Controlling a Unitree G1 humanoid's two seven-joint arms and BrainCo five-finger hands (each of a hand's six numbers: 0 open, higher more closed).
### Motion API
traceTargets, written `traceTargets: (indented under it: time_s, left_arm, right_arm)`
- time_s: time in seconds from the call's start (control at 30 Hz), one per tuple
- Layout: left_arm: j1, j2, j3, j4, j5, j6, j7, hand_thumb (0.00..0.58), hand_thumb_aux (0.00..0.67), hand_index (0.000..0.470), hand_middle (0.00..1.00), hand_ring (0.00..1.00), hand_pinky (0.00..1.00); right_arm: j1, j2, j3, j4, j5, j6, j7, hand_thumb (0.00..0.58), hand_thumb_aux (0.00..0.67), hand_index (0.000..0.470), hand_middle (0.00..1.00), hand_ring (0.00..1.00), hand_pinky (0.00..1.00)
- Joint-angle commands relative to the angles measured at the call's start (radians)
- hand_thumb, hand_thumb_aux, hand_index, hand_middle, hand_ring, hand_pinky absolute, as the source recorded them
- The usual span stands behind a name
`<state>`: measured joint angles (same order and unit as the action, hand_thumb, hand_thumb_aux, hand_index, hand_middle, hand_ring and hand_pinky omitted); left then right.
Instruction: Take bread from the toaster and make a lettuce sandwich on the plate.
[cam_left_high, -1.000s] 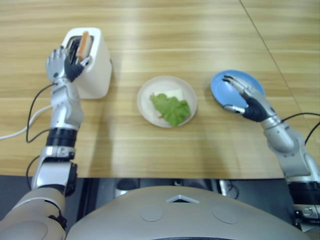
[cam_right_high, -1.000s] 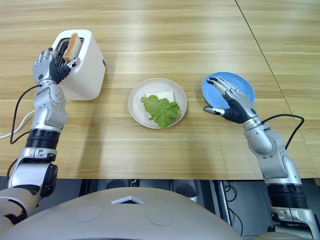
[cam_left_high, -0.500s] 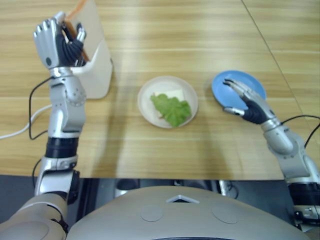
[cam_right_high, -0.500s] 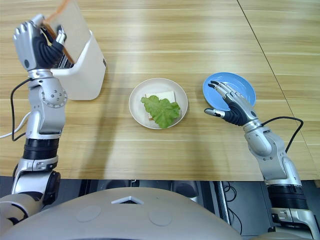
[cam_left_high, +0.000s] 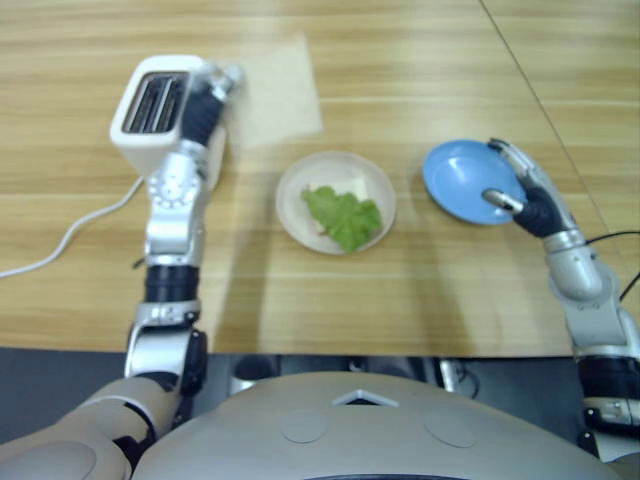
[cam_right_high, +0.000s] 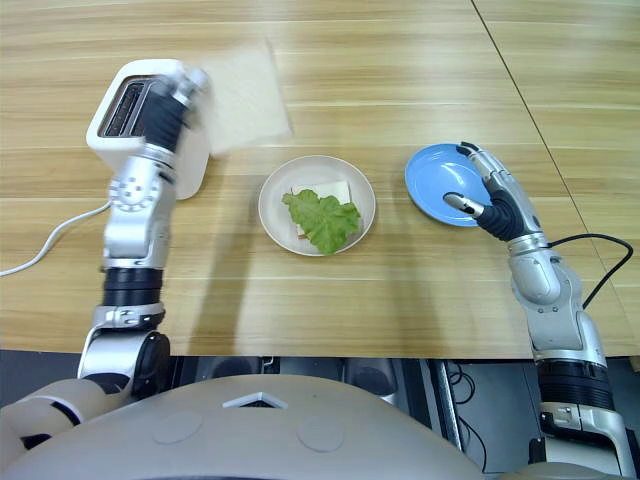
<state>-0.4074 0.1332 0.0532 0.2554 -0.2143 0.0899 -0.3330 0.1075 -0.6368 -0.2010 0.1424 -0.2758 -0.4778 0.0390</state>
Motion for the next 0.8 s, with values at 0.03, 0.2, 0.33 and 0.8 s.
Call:
traceTargets:
  time_s: [0.03,0.2,0.33,0.8]
  left_arm:
    - [-0.045,-0.011,-0.032,0.195,-0.018,0.035,-0.116,0.58,0.67,0.46,1.0,1.0,1.0]
    - [-0.09,-0.065,-0.077,0.366,0.018,0.044,-0.141,0.58,0.67,0.46,1.0,1.0,1.0]
    - [-0.14,-0.121,-0.103,0.509,0.065,0.027,-0.099,0.58,0.67,0.46,1.0,1.0,1.0]
    - [-0.185,-0.054,-0.245,0.712,0.365,-0.085,0.156,0.58,0.67,0.46,1.0,1.0,1.0]
  right_arm:
    - [0.002,0.01,-0.01,0.031,0.025,-0.016,0.003,0.0,0.0,0.0,0.0,0.0,0.0]
    - [-0.004,0.024,0.022,0.047,0.006,-0.022,0.006,0.0,0.0,0.0,0.0,0.0,0.0]
    - [-0.015,0.041,0.052,0.049,-0.022,-0.016,0.007,0.0,0.0,0.0,0.0,0.0,0.0]
    - [-0.108,0.024,0.317,-0.016,-0.433,-0.042,-0.036,0.0,0.0,0.0,0.0,0.0,0.0]
